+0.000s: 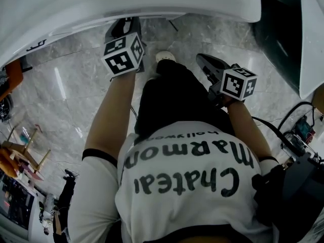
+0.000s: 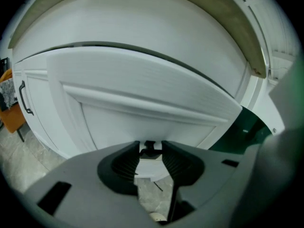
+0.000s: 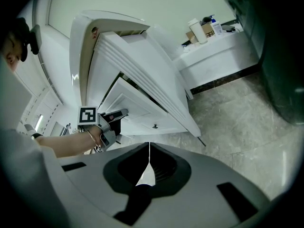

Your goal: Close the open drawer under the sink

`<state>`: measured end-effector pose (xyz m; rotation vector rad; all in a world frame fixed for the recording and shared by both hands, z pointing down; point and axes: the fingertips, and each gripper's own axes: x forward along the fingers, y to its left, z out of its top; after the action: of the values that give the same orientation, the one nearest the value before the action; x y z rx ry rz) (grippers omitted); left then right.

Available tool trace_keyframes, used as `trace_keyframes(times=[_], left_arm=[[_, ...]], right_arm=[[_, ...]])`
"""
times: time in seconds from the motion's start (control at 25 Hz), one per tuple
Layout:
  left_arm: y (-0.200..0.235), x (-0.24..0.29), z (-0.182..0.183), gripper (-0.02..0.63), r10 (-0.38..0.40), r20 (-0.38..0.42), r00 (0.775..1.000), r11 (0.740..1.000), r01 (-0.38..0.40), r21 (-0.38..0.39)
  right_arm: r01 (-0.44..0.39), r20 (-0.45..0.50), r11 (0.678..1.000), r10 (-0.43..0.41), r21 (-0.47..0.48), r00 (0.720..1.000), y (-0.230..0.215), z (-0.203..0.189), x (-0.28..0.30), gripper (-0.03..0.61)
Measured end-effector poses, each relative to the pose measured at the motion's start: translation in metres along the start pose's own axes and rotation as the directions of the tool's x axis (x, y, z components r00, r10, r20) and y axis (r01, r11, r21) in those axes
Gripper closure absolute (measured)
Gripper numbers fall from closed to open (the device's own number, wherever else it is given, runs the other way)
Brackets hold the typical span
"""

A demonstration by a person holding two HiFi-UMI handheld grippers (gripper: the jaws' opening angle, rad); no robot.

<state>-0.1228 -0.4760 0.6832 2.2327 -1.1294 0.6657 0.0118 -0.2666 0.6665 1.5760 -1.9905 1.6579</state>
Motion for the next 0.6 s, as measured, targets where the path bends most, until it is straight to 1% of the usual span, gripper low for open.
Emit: trace_keyframes(times=[0.12,0.36,0.48,0.6], left_arm=[[-0.001,0.006,0.01,0.468,0.004,0.004,1.0,1.0,-0.004,-0.009],[0.001,0.001,0.009,0.468,0.006,0.019,1.0,1.0,-0.006,-0.007],[0.001,0.002,0.01,0.468,0.004,0.009,1.0,1.0,-0.004,-0.008],[0.0,0.011,0.017,0.467,-0.004,-0.008,1.0,1.0,0.004,-0.009]], right_arm=[[0.008,0.01,1.0,-0.008,0.009,1.0,-0.002,0.001,-0.002,0.566],[0.013,0.01,1.0,-0.013,0.009,1.0,-0.003,0.002,-0.002,0.566],[0.012,0.011,1.0,-0.012,0.013,1.0,-0.004,0.003,0.002,0.566],[0.01,-0.001,1.0,-0.01,-0.002,1.0,-0.005,0.002,0.004,0.566]])
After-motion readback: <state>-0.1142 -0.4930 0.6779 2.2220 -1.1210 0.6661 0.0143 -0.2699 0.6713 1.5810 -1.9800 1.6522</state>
